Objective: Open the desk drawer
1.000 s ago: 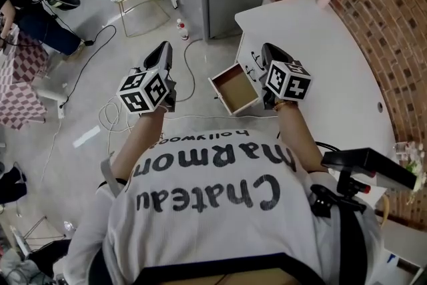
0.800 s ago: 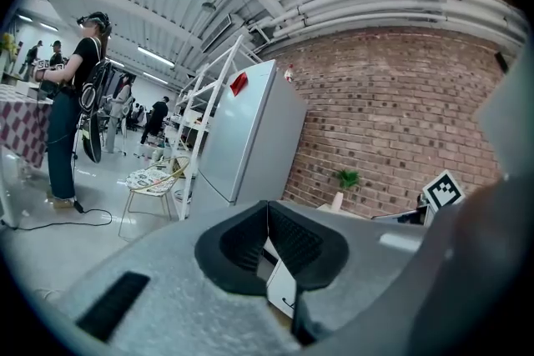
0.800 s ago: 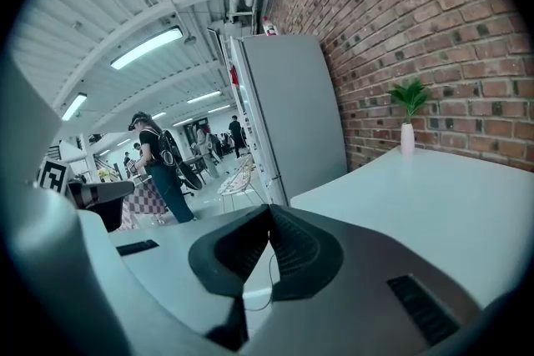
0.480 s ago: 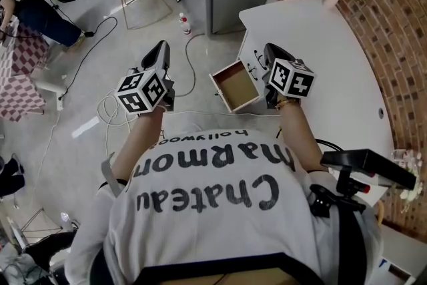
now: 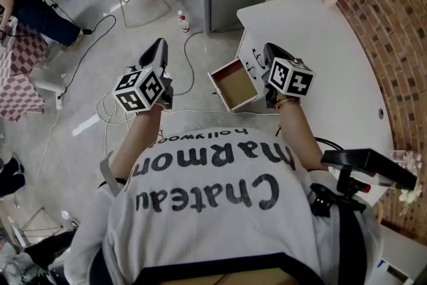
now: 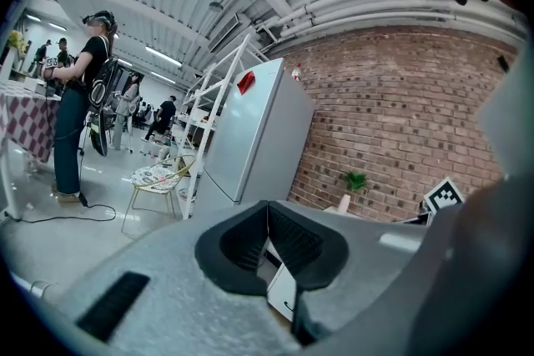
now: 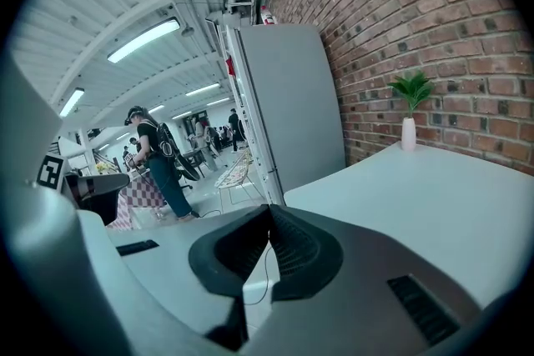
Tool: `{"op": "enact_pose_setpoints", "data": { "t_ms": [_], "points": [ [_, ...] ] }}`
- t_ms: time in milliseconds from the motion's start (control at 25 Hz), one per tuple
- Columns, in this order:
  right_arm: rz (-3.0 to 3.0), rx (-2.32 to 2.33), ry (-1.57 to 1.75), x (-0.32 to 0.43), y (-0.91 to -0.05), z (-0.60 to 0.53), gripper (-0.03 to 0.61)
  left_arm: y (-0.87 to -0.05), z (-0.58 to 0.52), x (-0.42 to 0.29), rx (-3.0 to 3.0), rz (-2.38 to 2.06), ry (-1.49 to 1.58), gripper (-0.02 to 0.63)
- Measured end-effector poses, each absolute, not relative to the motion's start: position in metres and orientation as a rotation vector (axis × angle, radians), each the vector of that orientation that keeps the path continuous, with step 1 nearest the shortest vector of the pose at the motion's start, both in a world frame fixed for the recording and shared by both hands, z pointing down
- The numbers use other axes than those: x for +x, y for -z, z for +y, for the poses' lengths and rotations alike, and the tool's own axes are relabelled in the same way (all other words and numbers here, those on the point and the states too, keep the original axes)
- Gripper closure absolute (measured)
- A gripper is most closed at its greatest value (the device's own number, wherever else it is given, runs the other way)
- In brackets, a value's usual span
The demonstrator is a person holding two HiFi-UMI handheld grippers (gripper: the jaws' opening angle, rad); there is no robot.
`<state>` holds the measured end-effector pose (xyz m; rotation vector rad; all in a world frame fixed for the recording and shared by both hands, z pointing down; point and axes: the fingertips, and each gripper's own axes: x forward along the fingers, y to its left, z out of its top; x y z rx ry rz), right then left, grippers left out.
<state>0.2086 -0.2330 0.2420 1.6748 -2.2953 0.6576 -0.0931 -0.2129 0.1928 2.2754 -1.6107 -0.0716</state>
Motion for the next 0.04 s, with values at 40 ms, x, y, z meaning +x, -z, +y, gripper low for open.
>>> {"op": "enact_pose_setpoints", "data": {
  "t_ms": [40],
  "points": [
    [-2.296,1.673,-0.658,0.2089,-0.2423,-0.2341,0.565,-0.1922,-0.2140,-0.0932,2.274,-1.614,0.076,0.598]
  ]
}}
